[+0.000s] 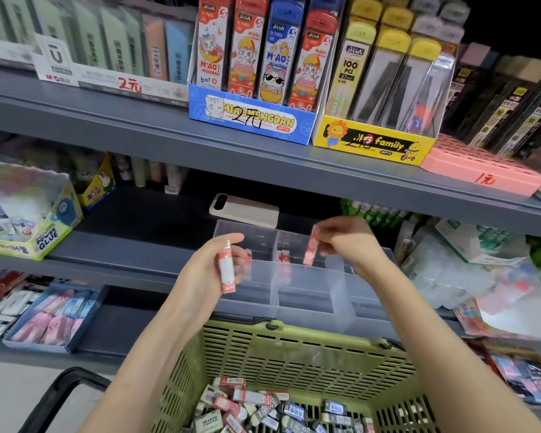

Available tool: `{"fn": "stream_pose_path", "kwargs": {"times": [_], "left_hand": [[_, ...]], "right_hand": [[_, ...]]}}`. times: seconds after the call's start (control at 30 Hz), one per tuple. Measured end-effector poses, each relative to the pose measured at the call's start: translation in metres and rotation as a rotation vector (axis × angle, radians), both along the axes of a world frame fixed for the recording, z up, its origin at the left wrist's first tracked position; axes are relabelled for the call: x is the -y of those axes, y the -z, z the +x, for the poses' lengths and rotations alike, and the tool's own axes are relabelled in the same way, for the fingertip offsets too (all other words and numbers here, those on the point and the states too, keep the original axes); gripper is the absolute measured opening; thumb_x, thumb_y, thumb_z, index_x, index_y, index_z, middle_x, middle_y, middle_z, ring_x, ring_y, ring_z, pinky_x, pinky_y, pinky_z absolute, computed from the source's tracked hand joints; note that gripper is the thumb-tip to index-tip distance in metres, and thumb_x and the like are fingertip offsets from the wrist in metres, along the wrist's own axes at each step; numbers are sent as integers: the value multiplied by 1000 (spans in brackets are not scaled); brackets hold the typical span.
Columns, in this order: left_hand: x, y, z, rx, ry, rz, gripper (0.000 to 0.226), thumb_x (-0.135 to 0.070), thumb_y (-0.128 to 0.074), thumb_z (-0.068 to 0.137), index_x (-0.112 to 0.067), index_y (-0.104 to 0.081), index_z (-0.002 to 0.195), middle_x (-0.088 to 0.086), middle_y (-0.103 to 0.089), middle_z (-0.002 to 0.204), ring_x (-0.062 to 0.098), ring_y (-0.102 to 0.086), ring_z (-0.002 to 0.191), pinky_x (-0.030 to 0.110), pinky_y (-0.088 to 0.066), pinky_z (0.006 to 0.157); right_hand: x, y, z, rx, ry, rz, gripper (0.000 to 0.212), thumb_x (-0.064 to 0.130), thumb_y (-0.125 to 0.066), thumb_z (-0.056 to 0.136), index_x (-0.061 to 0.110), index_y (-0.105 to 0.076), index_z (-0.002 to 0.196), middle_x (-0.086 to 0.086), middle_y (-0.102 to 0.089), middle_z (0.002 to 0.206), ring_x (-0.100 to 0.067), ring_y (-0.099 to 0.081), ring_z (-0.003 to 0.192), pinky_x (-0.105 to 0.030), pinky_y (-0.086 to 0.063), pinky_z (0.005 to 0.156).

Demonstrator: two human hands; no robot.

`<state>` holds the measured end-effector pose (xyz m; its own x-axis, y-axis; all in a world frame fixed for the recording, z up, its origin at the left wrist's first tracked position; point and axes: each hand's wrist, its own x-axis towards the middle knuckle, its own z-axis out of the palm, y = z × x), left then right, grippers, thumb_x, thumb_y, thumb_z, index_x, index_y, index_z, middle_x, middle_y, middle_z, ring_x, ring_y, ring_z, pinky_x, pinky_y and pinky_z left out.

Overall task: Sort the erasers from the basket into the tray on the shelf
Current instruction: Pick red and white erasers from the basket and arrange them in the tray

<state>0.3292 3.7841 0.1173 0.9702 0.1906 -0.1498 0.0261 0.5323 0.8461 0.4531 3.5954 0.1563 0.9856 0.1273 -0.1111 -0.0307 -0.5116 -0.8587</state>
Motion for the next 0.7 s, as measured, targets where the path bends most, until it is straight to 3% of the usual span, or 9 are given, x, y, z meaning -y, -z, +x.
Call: {"fn": "stream_pose_path", "kwargs": {"times": [0.07,0.13,0.23,0.33,0.43,0.57,0.63,0.7], "left_hand": [[0,1,1,-10,2,-39,30,-18,-47,89,-5,-62,111,6,-60,78,12,-60,68,24,-49,62],[1,3,0,-20,-11,-30,32,-12,-35,98,-6,-63,112,4,-60,78,10,-62,67,25,-47,65],[1,7,-1,-20,-25,82,30,-13,-40,100,-14,-67,111,0,-68,86,8,-64,71,27,-47,72],[-1,10,-1,-8,-47,126,23,-15,-50,96,-20,-69,109,-5,-70,93,7,-65,79,27,-49,77],[0,9,-2,16,-56,148,24,-24,-61,84,-25,-70,107,-7,-73,95,4,-66,81,21,-51,70],[1,9,-2,59,-58,185,30,-30,-67,73,-28,-72,103,-2,-73,100,7,-67,85,18,-51,61],[2,9,-2,74,-60,194,33,-31,-69,71,-27,-71,104,1,-73,103,10,-67,88,19,-52,63],[3,10,-2,82,-57,200,38,-35,-72,67,-26,-71,104,2,-73,104,13,-67,91,21,-53,66]], "right_hand": [[0,13,9,-67,-64,-310,15,7,-62,85,-3,-71,90,-21,-70,84,-30,-69,76,-36,-57,80],[-5,23,15,-110,-110,-517,22,19,-64,85,0,-74,89,-15,-73,87,-25,-70,85,-33,-55,86],[-15,29,23,-83,-97,-690,26,34,-67,81,9,-69,81,-4,-67,79,-19,-67,81,-23,-50,71],[-24,38,25,-62,-151,-862,32,39,-67,82,8,-61,91,-5,-58,87,-23,-63,89,-25,-42,66],[-28,44,30,-121,-189,-887,35,34,-65,85,4,-61,104,-7,-58,91,-24,-62,89,-26,-42,67],[-27,42,31,-164,-220,-790,21,28,-60,88,10,-55,79,-1,-51,70,-13,-48,58,-22,-36,46],[-24,40,29,-177,-215,-738,17,17,-56,88,11,-54,71,-2,-51,69,-13,-44,54,-20,-32,43],[-22,33,24,-189,-262,-746,10,8,-52,87,8,-58,79,-7,-58,79,-17,-50,59,-19,-39,48]]}}
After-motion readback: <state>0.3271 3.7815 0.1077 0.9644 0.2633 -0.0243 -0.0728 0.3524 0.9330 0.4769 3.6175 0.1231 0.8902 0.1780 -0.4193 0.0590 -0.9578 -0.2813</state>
